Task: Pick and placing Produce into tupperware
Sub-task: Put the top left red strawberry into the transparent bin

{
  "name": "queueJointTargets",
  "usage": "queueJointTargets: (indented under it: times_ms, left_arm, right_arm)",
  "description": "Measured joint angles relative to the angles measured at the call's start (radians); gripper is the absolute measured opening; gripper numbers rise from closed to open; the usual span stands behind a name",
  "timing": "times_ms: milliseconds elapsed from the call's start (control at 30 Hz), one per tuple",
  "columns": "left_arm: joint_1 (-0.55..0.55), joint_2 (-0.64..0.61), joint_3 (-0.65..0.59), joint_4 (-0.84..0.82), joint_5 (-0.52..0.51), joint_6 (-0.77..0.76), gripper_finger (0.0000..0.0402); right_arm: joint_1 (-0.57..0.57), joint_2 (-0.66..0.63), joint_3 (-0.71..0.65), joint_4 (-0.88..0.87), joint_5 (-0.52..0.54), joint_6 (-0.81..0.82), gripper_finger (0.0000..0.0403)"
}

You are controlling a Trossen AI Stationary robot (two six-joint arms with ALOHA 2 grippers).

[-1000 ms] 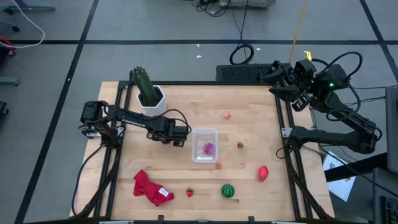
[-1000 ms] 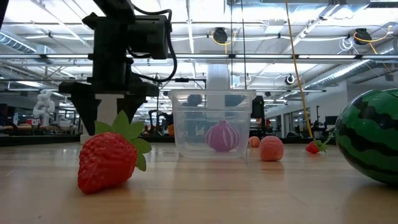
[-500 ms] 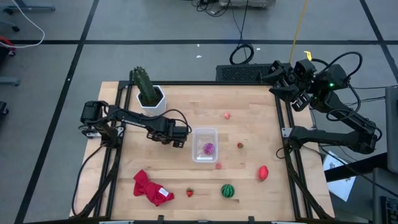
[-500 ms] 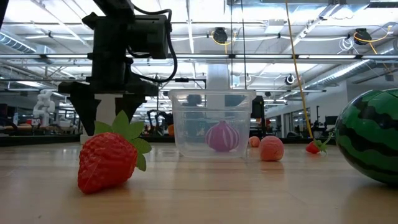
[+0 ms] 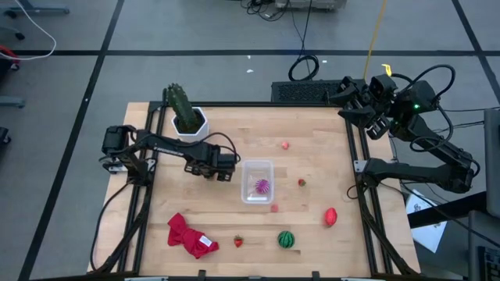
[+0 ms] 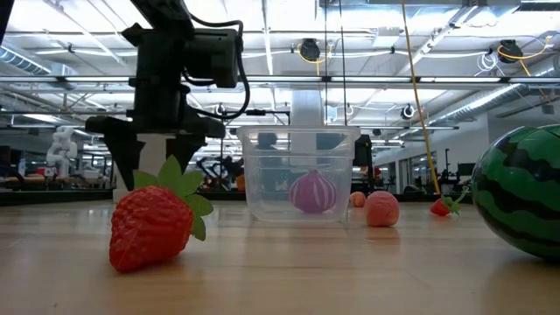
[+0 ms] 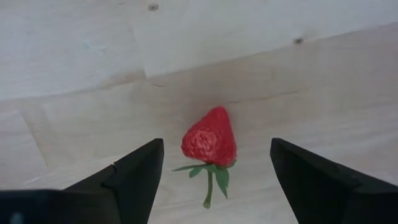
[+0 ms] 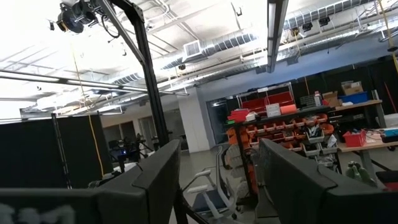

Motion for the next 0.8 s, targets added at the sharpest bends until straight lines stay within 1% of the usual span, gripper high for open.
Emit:
queueJointTargets:
  times_ms: [233, 533, 700, 800]
  left_arm:
    - [0.001, 0.001, 0.000, 0.000, 0.007, -0.005, 0.0276]
    - [-0.001, 0.001, 0.000, 0.000, 0.001, -0.009, 0.0273]
    - [-0.001, 0.001, -0.001, 0.002, -0.008, -0.011, 0.0261]
    - [-0.006, 0.001, -0.038, 0.076, -0.006, -0.015, 0.0253]
  right_arm:
    - [0.000, 0.000, 0.000, 0.000, 0.000, -0.002, 0.0210]
    - [0.000, 0.000, 0.000, 0.000, 0.000, -0.003, 0.0210]
    - [0.000, 0.000, 0.000, 0.000, 0.000, -0.003, 0.0210]
    - [0.000, 0.000, 0.000, 0.000, 0.000, -0.003, 0.0210]
